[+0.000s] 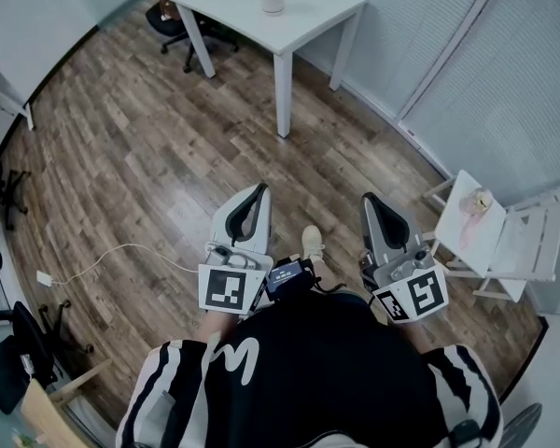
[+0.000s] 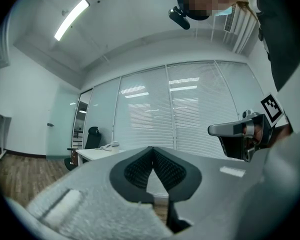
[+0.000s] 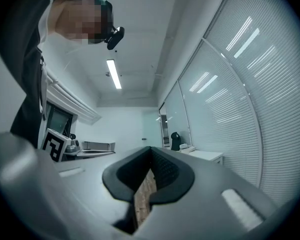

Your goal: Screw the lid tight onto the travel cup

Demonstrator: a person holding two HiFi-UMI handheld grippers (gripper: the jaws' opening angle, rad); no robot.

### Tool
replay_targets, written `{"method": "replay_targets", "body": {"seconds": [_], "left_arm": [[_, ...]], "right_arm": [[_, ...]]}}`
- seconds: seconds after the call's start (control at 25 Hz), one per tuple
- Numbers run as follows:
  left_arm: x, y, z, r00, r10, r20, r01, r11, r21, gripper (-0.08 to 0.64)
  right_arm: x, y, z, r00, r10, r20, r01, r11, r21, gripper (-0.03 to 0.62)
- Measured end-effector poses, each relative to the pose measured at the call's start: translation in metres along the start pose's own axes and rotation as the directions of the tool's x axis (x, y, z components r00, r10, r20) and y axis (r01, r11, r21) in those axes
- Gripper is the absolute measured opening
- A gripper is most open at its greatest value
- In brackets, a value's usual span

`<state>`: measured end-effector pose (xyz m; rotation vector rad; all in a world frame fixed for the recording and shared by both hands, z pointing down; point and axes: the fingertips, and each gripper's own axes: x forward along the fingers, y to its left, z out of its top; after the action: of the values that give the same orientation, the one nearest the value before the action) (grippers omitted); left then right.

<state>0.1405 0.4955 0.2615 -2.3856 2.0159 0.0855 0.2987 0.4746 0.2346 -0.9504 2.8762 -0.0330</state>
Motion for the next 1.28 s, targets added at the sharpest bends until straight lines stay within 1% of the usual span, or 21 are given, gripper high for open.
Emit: {"method": "replay_targets", "body": {"seconds": [0.28, 0.4, 0.48, 0.88, 1.08, 1.2, 1.28], "left_arm": [[0.061, 0.020, 0.004, 0.999, 0.033, 0.004, -0.033, 0.999, 0.021, 0.003], [0.086, 0.028, 0.004, 0.999, 0.031, 0.017, -0.032, 0.999, 0.021, 0.003], [0.101, 0.034, 0.002, 0.999, 0.036, 0.011, -0.036, 0.999, 0.020, 0.003], [0.171, 0.054, 0.005, 0.996, 0.080, 0.030, -0.080, 0.996, 0.031, 0.003], [0.195, 0.054, 0.002, 0.995, 0.099, 0.028, -0.100, 0.994, 0.049, 0.003], [0.199, 0.055, -0.001, 0.994, 0.108, 0.016, -0.109, 0.992, 0.070, 0.003], [0.201, 0.058, -0.003, 0.993, 0.114, 0.009, -0.114, 0.991, 0.069, 0.003]], "right_arm": [[0.050, -0.048, -0.001, 0.999, 0.038, 0.004, -0.038, 0.999, 0.003, -0.002], [0.073, -0.067, 0.001, 0.999, 0.052, 0.005, -0.052, 0.999, 0.004, 0.000], [0.087, -0.078, 0.001, 0.998, 0.061, 0.003, -0.061, 0.998, 0.006, -0.002], [0.138, -0.134, 0.003, 0.993, 0.118, 0.004, -0.118, 0.993, 0.011, -0.002], [0.155, -0.155, 0.000, 0.986, 0.167, 0.007, -0.167, 0.986, 0.018, -0.002], [0.161, -0.160, -0.002, 0.984, 0.180, 0.009, -0.181, 0.983, 0.022, -0.002], [0.166, -0.162, -0.004, 0.982, 0.186, 0.013, -0.186, 0.982, 0.030, -0.002]]}}
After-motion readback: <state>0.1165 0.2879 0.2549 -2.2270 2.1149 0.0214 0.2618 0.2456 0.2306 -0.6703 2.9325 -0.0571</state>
